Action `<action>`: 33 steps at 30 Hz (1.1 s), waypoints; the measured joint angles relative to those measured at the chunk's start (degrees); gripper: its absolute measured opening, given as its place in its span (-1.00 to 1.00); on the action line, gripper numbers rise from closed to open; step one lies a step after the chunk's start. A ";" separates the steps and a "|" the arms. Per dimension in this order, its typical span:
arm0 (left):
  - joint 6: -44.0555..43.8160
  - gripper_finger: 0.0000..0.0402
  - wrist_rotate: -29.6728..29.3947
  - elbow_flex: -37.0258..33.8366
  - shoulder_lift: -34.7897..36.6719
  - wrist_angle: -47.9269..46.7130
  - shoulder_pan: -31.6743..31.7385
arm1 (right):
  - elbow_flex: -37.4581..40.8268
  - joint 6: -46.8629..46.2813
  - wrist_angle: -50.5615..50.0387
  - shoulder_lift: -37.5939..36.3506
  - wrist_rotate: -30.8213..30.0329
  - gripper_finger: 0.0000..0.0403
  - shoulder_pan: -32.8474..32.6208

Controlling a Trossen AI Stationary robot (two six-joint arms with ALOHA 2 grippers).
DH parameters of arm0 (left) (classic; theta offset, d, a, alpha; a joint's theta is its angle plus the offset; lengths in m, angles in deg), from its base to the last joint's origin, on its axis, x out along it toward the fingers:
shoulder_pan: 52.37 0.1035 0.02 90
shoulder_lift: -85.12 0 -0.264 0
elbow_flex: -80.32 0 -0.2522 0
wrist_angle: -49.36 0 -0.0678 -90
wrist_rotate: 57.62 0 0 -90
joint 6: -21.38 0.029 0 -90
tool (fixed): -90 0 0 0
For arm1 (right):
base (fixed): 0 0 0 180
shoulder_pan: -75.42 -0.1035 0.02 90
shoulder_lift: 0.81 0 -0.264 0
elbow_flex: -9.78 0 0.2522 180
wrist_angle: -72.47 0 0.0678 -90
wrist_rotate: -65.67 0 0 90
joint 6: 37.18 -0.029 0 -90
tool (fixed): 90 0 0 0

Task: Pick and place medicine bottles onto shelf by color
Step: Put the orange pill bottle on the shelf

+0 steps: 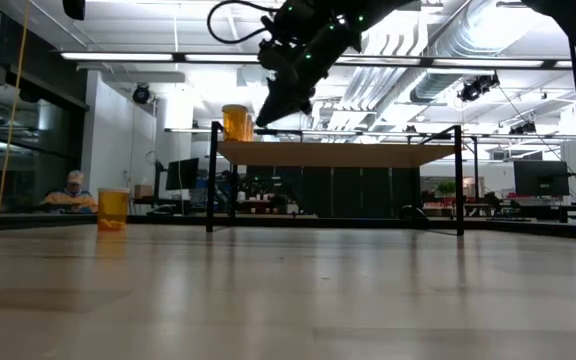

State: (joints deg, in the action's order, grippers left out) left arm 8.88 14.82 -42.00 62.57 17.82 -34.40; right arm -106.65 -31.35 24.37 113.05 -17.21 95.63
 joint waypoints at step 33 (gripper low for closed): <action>4.60 -0.94 6.68 0.00 -0.09 -10.05 0.01 | 44.48 -37.63 21.70 -42.94 -23.68 -1.00 -25.74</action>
State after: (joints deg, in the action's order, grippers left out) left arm 13.48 21.50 -42.00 62.47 7.77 -34.39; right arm -62.17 -68.98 46.07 70.11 -40.89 69.89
